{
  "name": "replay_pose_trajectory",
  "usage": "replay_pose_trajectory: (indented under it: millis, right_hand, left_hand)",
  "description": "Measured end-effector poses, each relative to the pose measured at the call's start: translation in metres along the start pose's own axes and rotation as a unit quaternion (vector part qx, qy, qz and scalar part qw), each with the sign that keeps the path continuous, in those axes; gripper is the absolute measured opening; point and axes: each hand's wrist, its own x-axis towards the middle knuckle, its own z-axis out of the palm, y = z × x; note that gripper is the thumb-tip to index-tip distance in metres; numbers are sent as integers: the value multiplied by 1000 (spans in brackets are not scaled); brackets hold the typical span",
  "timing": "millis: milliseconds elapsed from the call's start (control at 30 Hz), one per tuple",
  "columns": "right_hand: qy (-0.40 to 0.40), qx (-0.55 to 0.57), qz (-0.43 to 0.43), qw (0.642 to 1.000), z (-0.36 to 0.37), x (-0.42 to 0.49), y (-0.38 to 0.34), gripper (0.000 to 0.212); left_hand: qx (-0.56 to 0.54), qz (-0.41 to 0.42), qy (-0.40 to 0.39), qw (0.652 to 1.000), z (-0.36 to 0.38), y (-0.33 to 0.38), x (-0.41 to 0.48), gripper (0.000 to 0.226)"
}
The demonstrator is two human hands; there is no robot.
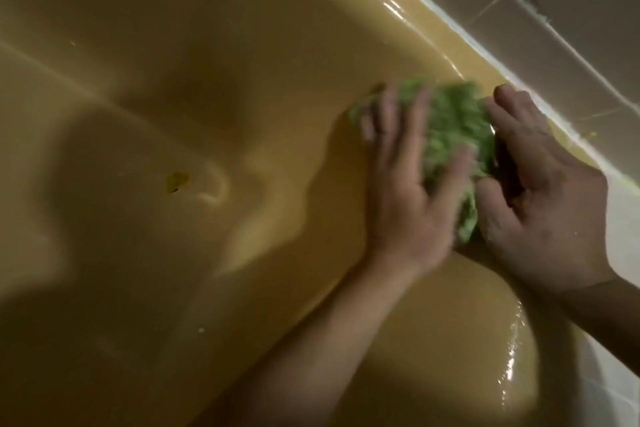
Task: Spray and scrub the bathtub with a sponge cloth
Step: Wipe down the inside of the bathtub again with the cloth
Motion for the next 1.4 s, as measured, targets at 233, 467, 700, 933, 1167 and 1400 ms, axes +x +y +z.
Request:
replay_pose_trajectory:
  millis: [233, 467, 700, 933, 1167, 1400]
  right_hand:
    - [9, 28, 74, 997, -4, -34, -1, 63]
    - [25, 35, 90, 995, -4, -57, -10, 59]
    - [18, 25, 111, 993, -7, -82, -19, 58]
    - [16, 43, 163, 986, -10, -86, -26, 59]
    - [31, 33, 172, 984, -9, -91, -29, 61]
    - [23, 38, 191, 981, -11, -92, -30, 61]
  left_hand:
    - [72, -118, 21, 990, -40, -78, 1, 69]
    - [92, -80, -96, 988, -26, -24, -22, 72]
    - [213, 78, -38, 973, 0, -19, 7, 69]
    - [58, -261, -29, 963, -44, -70, -4, 72]
    - [162, 135, -172, 962, -8, 3, -33, 68]
    - [138, -10, 102, 985, -5, -37, 25, 66]
